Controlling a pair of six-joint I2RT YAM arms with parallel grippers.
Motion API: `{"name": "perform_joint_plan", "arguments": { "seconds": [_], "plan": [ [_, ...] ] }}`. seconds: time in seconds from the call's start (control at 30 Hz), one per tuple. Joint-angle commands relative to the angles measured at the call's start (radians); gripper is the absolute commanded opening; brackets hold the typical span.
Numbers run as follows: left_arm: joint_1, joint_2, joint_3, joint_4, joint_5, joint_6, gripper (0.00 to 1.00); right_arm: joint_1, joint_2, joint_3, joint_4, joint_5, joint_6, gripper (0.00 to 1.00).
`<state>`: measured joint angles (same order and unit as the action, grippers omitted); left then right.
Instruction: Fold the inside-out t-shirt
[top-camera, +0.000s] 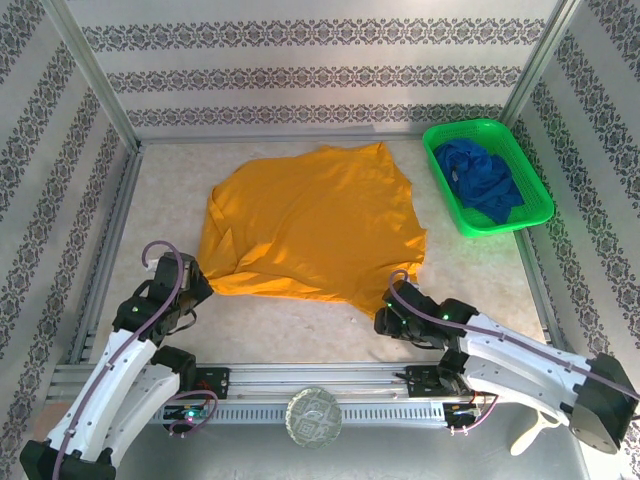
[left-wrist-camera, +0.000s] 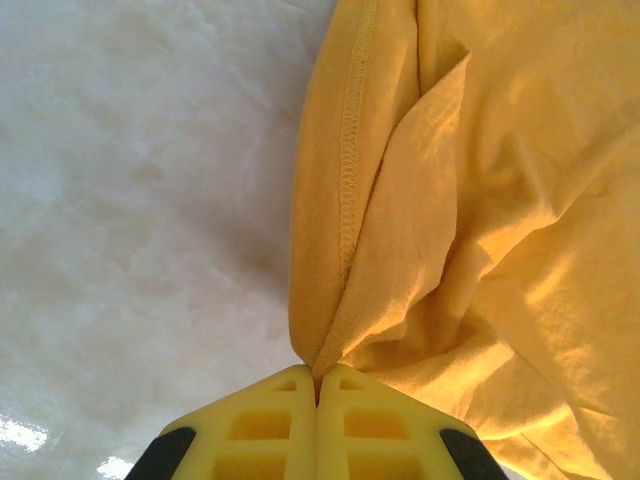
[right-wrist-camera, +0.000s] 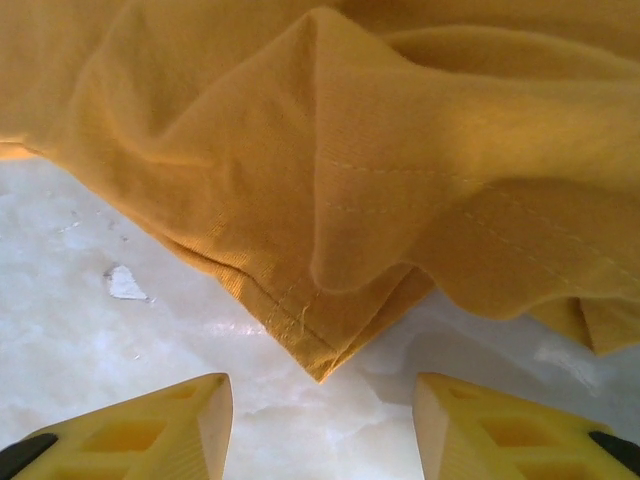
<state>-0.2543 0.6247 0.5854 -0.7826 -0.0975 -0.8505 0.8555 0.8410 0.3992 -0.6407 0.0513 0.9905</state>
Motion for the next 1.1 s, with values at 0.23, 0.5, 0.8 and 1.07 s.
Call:
{"name": "perform_joint_plan", "arguments": {
  "seconds": [0.23, 0.5, 0.8, 1.07],
  "plan": [
    [-0.003, 0.000, 0.034, -0.052, -0.028, 0.044, 0.00, 0.017, 0.110, -0.017, 0.145, 0.046, 0.034, 0.29],
    [0.000, -0.010, 0.022, -0.070, -0.028, 0.051, 0.00, 0.019, -0.042, -0.020, 0.068, 0.046, 0.049, 0.00],
    [0.006, -0.025, 0.054, -0.106, -0.074, 0.069, 0.00, 0.016, -0.174, 0.253, -0.213, 0.139, -0.048, 0.00],
    [0.021, 0.033, 0.088, -0.053, -0.074, 0.074, 0.00, -0.035, -0.029, 0.409, -0.221, 0.169, -0.189, 0.00]
  ]
}}
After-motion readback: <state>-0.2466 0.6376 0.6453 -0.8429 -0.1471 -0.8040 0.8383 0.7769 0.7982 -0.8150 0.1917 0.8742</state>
